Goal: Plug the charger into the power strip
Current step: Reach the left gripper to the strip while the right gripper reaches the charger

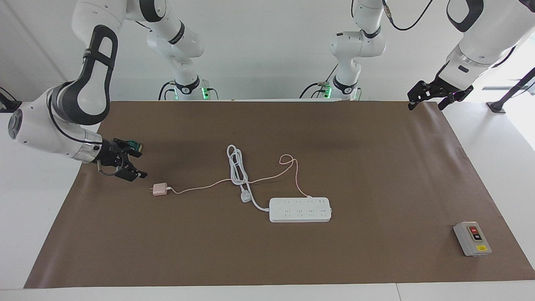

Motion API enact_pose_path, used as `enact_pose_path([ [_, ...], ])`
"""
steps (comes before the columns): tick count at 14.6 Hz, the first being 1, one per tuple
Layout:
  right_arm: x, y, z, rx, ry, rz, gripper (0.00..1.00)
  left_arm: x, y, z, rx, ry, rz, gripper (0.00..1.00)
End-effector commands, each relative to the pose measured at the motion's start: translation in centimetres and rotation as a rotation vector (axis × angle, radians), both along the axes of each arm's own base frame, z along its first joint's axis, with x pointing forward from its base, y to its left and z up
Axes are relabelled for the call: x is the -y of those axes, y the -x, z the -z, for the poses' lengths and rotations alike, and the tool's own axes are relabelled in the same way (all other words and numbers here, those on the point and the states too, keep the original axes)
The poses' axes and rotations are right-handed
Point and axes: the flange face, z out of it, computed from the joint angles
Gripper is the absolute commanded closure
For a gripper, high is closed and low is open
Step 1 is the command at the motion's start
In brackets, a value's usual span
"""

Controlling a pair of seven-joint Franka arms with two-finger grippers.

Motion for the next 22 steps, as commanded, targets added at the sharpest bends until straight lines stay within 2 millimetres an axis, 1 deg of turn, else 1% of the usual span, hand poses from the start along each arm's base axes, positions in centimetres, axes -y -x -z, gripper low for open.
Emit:
enact_pose_path([
  [1,1.0,-2.0,2.2,-0.022,-0.091,0.087,0.0,3.2,-1.2,0.9,-0.057,0.005,0.066,0.0],
  [3,0.8,-2.4,4.0,-0.04,-0.147,0.12,0.0,4.8,-1.6,1.7,-0.065,0.064,0.092,0.0],
  [4,0.8,-2.4,5.3,-0.064,-0.182,0.134,0.0,5.1,-2.0,2.2,-0.064,0.116,0.086,0.0],
  [5,1.0,-2.4,5.7,-0.065,-0.195,0.148,0.0,5.6,-2.7,3.4,-0.081,0.176,0.083,0.0],
  [6,1.5,-2.3,5.9,-0.067,-0.2,0.157,0.0,6.0,-3.2,4.2,-0.092,0.226,0.078,0.0],
  [7,1.9,-2.2,7.5,-0.088,-0.209,0.165,0.0,5.8,-3.9,4.7,-0.083,0.276,0.059,0.0],
  [8,2.7,-2.0,9.4,-0.103,-0.229,0.182,0.0,6.0,-4.6,5.4,-0.074,0.331,0.046,0.0],
  [9,3.4,-1.8,11.0,-0.1,-0.25,0.184,0.0,6.8,-5.2,6.1,-0.074,0.403,0.034,0.0],
  [10,3.1,-1.8,11.6,-0.1,-0.255,0.168,0.0,7.3,-6.0,6.7,-0.073,0.492,0.012,0.0],
  [11,2.9,-1.9,11.6,-0.099,-0.253,0.165,0.0,7.8,-6.5,7.1,-0.068,0.586,-0.011,0.0],
  [13,3.4,-2.1,13.0,-0.102,-0.261,0.169,0.0,9.1,-7.5,7.6,-0.064,0.725,-0.044,0.0],
  [15,3.5,-2.5,13.3,-0.091,-0.283,0.181,0.0,10.0,-8.0,7.7,-0.064,0.844,-0.072,0.0],
  [17,3.1,-2.7,13.7,-0.063,-0.313,0.169,0.0,10.5,-8.5,8.6,-0.074,0.969,-0.125,0.0],
  [19,3.0,-2.5,14.3,-0.05,-0.317,0.168,0.0,11.1,-8.7,10.2,-0.071,1.08,-0.156,0.0],
  [21,2.6,-2.4,15.0,-0.04,-0.306,0.166,0.0,12.0,-8.6,12.1,-0.061,1.225,-0.142,0.0],
  [22,2.5,-2.3,15.2,-0.031,-0.306,0.16,0.0,12.4,-8.3,13.7,-0.06,1.278,-0.137,0.0],
])
